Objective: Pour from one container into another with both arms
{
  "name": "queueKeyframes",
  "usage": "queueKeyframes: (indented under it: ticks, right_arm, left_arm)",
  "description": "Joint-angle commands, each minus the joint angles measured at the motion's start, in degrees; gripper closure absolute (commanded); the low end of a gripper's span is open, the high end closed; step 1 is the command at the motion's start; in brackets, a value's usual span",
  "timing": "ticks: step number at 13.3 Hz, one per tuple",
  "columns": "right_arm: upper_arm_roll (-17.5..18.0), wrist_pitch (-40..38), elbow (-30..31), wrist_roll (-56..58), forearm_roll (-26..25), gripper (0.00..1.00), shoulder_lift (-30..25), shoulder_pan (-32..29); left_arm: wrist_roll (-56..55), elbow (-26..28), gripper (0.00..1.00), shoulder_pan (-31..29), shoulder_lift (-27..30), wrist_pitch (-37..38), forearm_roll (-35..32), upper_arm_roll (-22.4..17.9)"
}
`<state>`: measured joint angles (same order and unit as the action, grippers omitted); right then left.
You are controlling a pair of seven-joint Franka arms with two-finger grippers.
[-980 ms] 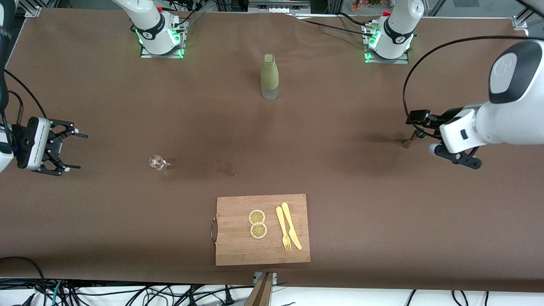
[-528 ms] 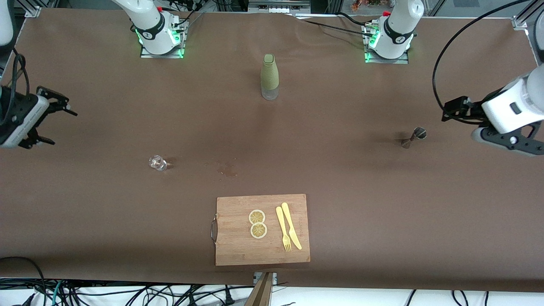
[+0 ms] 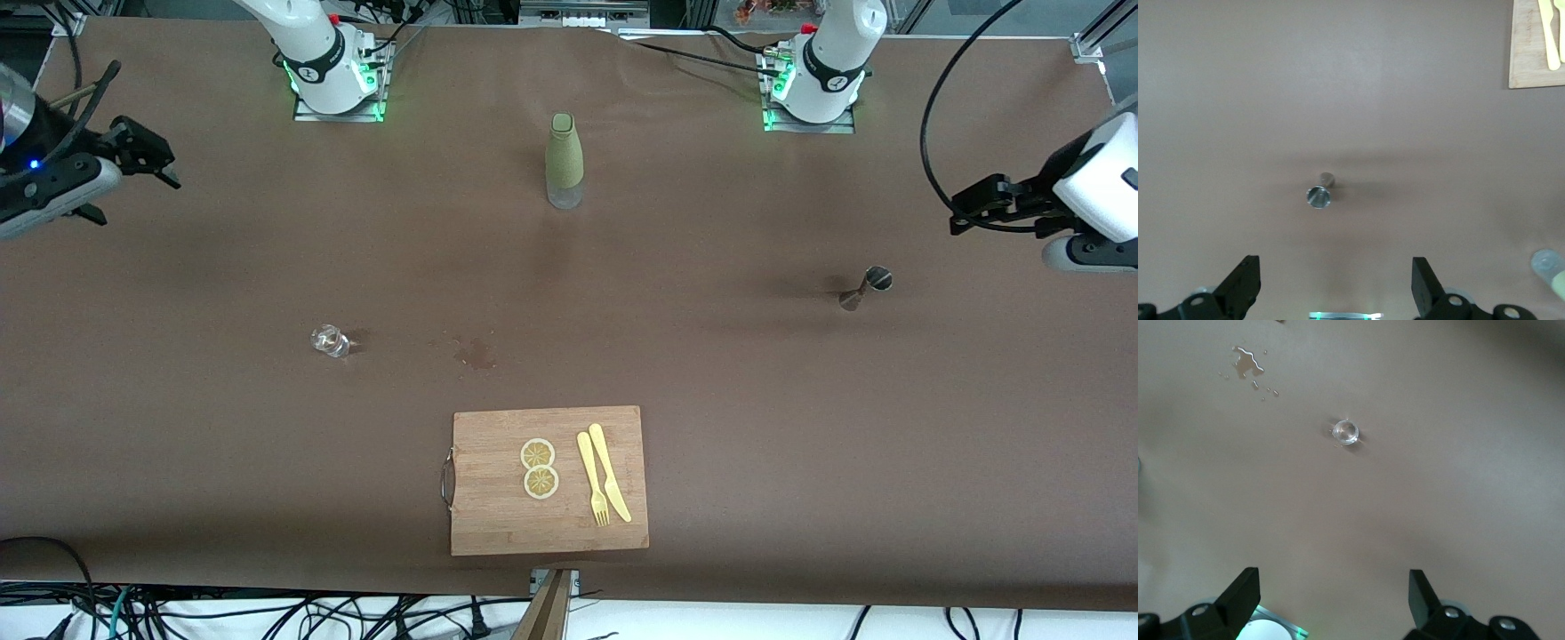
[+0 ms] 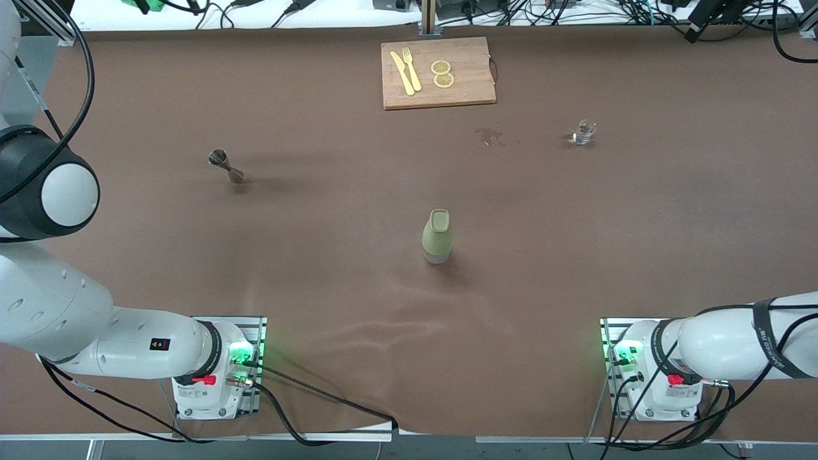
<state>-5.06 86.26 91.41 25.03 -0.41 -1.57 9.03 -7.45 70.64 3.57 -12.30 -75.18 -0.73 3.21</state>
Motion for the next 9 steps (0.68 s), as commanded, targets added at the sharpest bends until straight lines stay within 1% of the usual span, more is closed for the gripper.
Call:
queueKeyframes:
  ticks: [1,3,5,6,9]
  right_arm:
    - [0.32,0.4,1.84,-1.66,-0.47,0.01,-1.77,-0.68]
    - [0.05,1.1,1.84,-2.61,0.57,0.01,-1.95,-0.77]
    - [0.14,0.67,1.93,-2.7,1.29,0.01,-2.47,-0.77]
    - [0.14,0.84,1.84,-2.71,1.37,0.01,-2.47,-0.77]
    - [0.14,0.93,1.84,-2.62,1.37,0.01,-2.47,-0.77]
  left_arm:
    - [-7.03,-1.38,0.0,-0.14,-0.27,0.74,3.27,1.54]
    - [-7.06,-1.56,0.0,-0.06,-0.71,0.48,3.46,1.54]
    - [-4.61,-1.74,0.0,-0.06,-1.32,-3.28,3.2,1.45]
    - [-2.59,-1.74,0.0,-0.06,-1.41,-3.74,3.2,1.36]
    - [-2.66,-1.74,0.0,0.73,-1.59,-3.74,3.2,1.19]
